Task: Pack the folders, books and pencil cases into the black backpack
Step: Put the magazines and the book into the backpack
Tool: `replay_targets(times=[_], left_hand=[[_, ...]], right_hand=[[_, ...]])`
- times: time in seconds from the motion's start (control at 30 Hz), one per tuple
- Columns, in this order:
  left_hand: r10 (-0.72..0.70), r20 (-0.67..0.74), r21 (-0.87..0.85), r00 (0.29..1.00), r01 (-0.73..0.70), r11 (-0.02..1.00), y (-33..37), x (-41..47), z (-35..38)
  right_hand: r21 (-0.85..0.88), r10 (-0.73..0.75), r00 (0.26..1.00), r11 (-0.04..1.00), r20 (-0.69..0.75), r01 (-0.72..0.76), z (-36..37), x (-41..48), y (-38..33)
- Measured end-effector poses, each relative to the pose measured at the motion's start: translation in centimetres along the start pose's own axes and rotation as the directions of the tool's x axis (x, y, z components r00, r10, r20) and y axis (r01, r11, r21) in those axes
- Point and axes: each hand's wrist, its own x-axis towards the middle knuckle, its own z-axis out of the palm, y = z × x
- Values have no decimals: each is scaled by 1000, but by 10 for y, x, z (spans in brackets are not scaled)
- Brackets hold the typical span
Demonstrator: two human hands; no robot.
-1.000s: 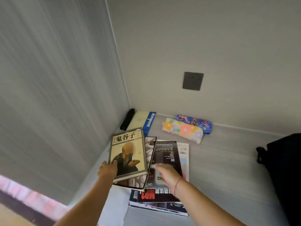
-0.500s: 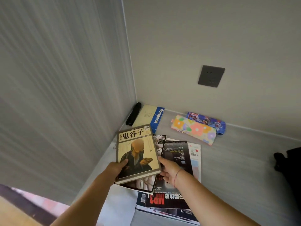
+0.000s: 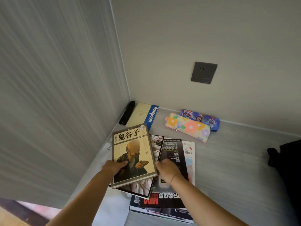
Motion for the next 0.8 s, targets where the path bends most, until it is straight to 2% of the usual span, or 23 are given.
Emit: replay_targets(times=[0.03,0.07,0.1,0.13,0.17,0.23,0.3,0.37,0.5,0.67,0.8], left_hand=[[41,-131,113,990,-26,993,3,-4,3],[146,-258,215,955,-91,972,7,-9,7],[281,-321,280,904,-193,940,10,-16,14],[409,-312,324,857,-309,894,13,-25,27],[514,-244,372,823,-410,833,14,-34,41],[606,-46,468,794,-518,716,12,-49,70],[576,57,546,816,-508,666,8,-55,89],[545,65,567,836,-481,669,8,-54,97],[527,54,560,848,-463,687,13,-54,99],[542,50,584,839,-465,666,12,-55,97],[541,50,588,840,-462,663,13,-56,98]], right_hand=[[-8,21,986,1000,-167,-23,-10,0,9],[24,84,946,996,-314,-80,-20,2,20],[96,171,903,985,-395,-145,-32,2,33],[200,268,881,958,-390,-203,-43,4,49],[334,358,875,909,-326,-248,-52,7,62],[618,452,883,732,-125,-288,-60,11,81],[805,424,903,513,65,-299,-61,10,89],[858,379,912,403,160,-318,-64,9,92],[847,284,925,398,251,-352,-69,8,92],[842,181,968,483,174,-241,-66,2,89],[892,131,974,393,188,-225,-61,-2,83]])
